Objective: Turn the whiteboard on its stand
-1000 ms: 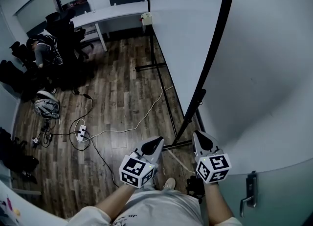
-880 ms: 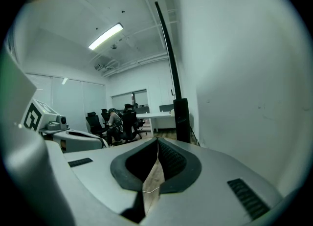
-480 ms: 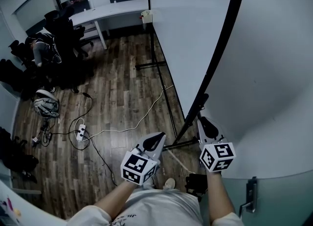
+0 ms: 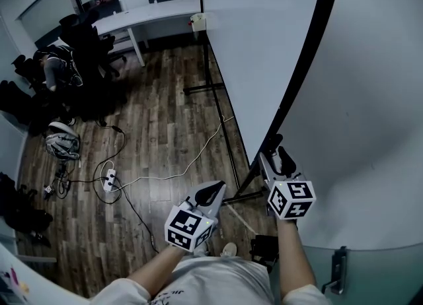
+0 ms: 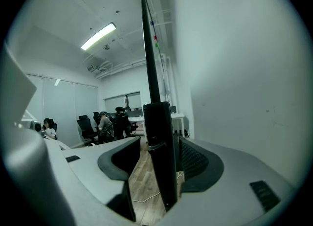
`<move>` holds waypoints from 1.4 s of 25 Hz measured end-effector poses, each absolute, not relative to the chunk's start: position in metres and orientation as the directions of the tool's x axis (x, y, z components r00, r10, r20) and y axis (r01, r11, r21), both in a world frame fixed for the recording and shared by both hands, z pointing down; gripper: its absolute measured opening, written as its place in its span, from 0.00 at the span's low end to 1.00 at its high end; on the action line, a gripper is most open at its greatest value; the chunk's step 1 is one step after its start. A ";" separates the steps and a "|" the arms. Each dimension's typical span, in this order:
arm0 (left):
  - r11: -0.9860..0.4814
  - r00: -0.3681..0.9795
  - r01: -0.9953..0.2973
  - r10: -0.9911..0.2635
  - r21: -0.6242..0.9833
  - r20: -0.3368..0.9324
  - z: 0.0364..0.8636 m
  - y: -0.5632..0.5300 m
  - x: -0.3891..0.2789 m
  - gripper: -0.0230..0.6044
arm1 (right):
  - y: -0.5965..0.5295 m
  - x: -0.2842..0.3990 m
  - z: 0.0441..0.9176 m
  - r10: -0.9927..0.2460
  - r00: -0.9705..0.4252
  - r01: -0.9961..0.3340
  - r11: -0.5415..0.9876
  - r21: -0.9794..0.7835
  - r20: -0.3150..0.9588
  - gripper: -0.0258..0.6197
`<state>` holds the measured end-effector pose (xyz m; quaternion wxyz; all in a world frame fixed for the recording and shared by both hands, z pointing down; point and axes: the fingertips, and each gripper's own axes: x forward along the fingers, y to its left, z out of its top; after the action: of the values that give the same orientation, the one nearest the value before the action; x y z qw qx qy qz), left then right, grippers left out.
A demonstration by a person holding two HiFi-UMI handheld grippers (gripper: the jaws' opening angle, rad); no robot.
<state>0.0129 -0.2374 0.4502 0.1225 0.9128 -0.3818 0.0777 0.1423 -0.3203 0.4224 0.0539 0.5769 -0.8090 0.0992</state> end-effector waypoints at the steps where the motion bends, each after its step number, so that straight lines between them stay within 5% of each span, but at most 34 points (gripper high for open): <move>1: -0.678 0.697 -0.716 -0.676 0.167 0.239 0.451 -0.238 0.014 0.05 | -0.326 0.142 0.423 -0.923 -0.325 -0.945 0.310 -0.100 0.205 0.37; 35: -0.666 0.692 -0.721 -0.677 0.194 0.249 0.455 -0.196 0.006 0.05 | -0.299 0.122 0.424 -0.922 -0.305 -0.950 0.312 -0.008 0.238 0.33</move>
<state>0.0061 -0.1958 0.4554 0.1397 0.9092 -0.3843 0.0781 0.1217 -0.2987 0.4243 0.0946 0.5818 -0.8045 0.0733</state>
